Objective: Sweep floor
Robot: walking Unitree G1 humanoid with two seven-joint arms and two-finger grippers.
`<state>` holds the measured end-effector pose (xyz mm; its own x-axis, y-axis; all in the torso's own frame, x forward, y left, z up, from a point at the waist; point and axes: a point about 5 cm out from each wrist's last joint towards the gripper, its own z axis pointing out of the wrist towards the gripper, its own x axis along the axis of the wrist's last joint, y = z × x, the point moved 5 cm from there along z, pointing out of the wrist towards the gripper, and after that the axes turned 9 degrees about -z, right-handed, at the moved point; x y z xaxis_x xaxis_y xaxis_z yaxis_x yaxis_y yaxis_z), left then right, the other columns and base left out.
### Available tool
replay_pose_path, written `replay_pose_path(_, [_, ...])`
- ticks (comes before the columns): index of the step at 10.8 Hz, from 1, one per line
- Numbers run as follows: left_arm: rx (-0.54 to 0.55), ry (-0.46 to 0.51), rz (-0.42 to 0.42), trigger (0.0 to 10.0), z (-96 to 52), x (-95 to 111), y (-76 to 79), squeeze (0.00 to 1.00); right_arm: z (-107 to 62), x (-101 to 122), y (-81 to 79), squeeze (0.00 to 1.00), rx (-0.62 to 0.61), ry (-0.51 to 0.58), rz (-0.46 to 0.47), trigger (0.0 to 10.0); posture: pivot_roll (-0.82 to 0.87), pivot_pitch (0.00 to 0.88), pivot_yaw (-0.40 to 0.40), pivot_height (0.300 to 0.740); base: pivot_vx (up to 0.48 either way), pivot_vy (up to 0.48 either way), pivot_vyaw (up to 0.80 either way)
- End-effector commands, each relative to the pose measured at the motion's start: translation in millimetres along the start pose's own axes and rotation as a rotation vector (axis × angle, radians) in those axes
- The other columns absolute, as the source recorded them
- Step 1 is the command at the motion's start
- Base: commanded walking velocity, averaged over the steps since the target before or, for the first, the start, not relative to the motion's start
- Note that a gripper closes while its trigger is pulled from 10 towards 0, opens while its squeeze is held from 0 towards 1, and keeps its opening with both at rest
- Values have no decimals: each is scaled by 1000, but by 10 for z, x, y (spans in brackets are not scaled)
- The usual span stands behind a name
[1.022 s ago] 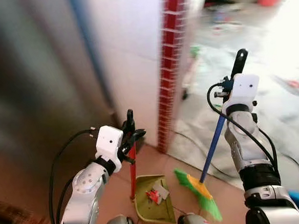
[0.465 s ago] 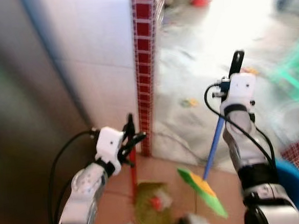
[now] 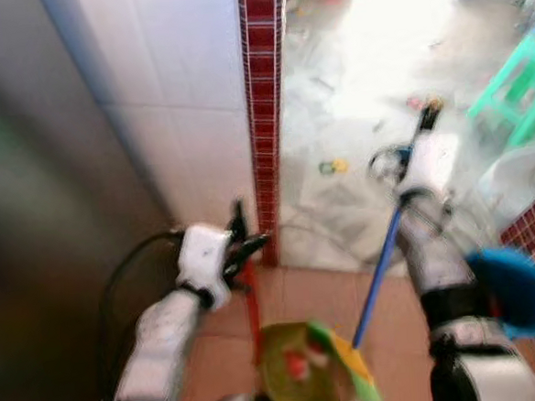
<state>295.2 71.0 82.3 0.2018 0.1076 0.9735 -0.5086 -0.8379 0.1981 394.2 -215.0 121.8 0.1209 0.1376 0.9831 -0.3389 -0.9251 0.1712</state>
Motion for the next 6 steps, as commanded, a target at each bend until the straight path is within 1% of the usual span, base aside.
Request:
replay_pose_path(1, [15, 26, -1, 10000, -17, 70, -47, 0, 5, 29, -42, 0, 3, -14, 52, 10000, -9, 40, 23, 740, 0, 0, 0])
replay_pose_path(3, [26, 26, -6, 10000, 0, 59, -41, 0, 34, 49, -71, 0, -6, -63, 163, 10000, -11, 41, 21, 740, 0, 0, 0])
replay_pose_path(4, [28, 23, -9, 10000, 7, 43, -34, 0, 54, 64, -83, 0, -8, -91, 234, 10000, -13, 40, 21, 740, 0, 0, 0])
replay_pose_path(5, [23, 28, -11, 10000, 11, 43, -26, 0, 61, 74, -87, 0, -11, -105, 271, 10000, -13, 40, 22, 740, 0, 0, 0])
replay_pose_path(6, [5, 31, 9, 10000, 15, 47, -1, 0, 63, 138, -104, 0, 4, -75, 259, 10000, -15, 32, 26, 740, 0, 0, 0])
